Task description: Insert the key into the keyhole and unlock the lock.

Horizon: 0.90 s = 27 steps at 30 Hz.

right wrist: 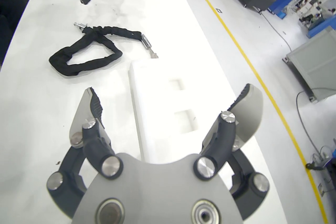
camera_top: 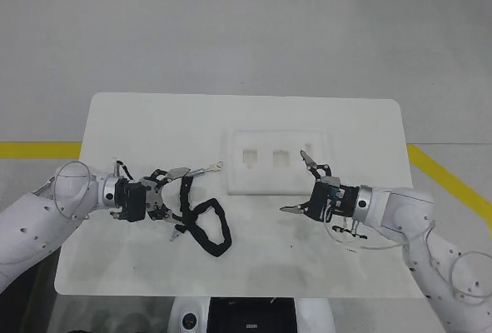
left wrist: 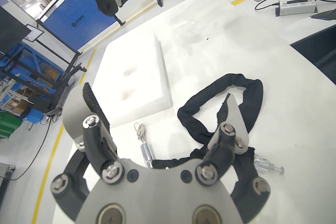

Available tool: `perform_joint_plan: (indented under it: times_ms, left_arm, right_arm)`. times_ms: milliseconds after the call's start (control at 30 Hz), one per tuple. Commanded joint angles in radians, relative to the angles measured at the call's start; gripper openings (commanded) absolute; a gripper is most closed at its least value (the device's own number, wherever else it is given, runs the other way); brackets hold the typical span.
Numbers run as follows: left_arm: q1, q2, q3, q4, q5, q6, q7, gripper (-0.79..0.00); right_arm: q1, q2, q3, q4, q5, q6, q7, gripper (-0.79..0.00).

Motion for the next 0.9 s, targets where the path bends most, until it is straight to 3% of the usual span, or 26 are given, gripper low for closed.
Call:
perform_joint_plan:
  times_ms: [0, 300, 600, 867]
  left_arm:
    - [-0.005, -0.001, -0.009, 0.030, -0.015, -0.016, 0.032, 0.000]
    - [0.023, -0.004, -0.040, 0.119, -0.352, 0.002, 0.050, 0.000]
    - [-0.006, -0.008, -0.073, 0.192, -0.457, -0.066, -0.018, 0.000]
    - [-0.022, -0.014, -0.097, 0.221, -0.456, -0.100, -0.054, -0.001]
  right_arm:
    - [0.000, 0.000, 0.032, 0.025, 0.081, 0.031, 0.028, 0.000]
    - [-0.036, 0.010, 0.184, 0.040, 0.190, 0.118, 0.019, 0.000]
    - [-0.070, 0.008, 0.282, 0.040, 0.277, 0.285, 0.026, 0.000]
    - [-0.072, 0.007, 0.289, 0.036, 0.284, 0.306, 0.036, 0.000]
